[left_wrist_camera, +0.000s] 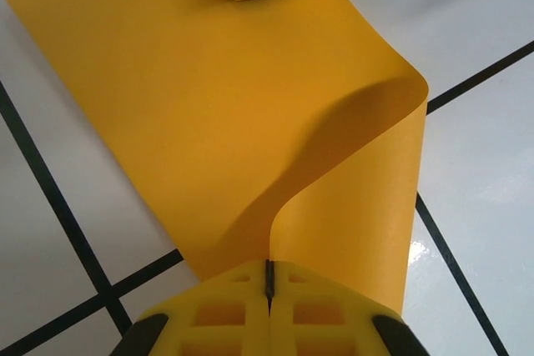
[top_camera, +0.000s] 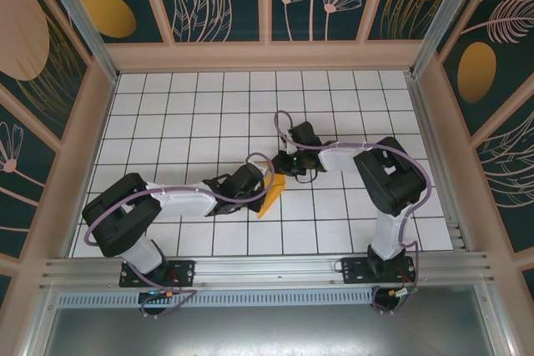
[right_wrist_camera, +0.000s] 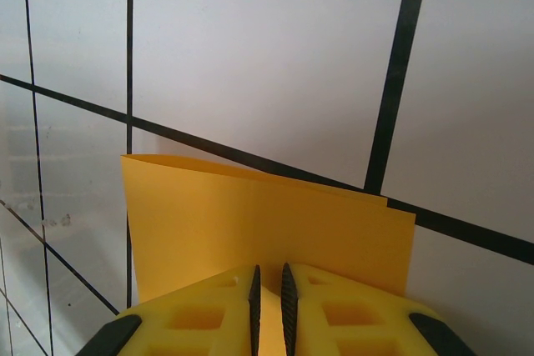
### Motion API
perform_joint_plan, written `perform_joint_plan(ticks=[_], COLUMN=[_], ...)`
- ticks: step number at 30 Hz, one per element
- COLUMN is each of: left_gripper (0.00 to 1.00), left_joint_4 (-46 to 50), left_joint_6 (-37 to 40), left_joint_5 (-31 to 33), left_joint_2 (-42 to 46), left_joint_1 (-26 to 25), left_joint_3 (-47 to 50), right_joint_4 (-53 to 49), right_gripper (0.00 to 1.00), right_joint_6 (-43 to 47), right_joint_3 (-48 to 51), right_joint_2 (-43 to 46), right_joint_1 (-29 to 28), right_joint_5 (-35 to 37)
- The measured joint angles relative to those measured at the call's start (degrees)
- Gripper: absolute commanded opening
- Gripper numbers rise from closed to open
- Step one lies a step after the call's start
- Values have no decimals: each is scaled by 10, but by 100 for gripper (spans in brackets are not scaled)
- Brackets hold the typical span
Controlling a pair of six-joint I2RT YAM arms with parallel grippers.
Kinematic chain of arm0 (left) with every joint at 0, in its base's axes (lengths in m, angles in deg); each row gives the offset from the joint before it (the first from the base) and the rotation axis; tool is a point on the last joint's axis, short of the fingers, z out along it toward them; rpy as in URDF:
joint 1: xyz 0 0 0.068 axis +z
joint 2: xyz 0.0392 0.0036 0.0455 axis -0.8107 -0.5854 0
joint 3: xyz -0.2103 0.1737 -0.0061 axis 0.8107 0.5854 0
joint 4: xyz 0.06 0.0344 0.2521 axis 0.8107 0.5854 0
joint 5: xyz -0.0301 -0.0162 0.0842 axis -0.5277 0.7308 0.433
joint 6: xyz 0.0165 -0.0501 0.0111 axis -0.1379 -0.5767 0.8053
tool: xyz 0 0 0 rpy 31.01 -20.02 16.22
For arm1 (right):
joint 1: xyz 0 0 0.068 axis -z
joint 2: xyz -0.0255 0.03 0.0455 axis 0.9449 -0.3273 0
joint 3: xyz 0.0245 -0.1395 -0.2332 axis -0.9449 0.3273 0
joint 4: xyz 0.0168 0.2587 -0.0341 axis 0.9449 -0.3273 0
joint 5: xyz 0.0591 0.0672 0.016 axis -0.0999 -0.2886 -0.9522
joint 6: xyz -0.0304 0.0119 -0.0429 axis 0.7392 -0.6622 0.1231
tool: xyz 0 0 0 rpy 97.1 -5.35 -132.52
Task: Fold a paper plane with a square sheet of paper (pick it up from the middle)
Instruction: Third fold the triangle at the center of the table.
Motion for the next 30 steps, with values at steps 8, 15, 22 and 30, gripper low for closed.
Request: perform_joint_plan(ticks=[8, 15, 22, 30], left_gripper=[0, 0, 0, 0], left_joint_4=[0, 0, 0, -3], left_joint_6=[-13, -15, -15, -15], left_joint_5=[-4, -2, 1, 5], left_joint_2=[0, 2, 2, -5], left_joint_1=[0, 0, 0, 0], left_joint_3=[7, 7, 7, 7], right_joint_4=[1, 2, 4, 4], right_gripper=[19, 19, 19, 19], right_joint_6=[0, 0, -1, -2], right_joint_3=[0, 0, 0, 0], right_joint_2=[0, 0, 0, 0], right_joint_1=[-1, -2, -5, -5], right_joint_5=[1, 3, 9, 9])
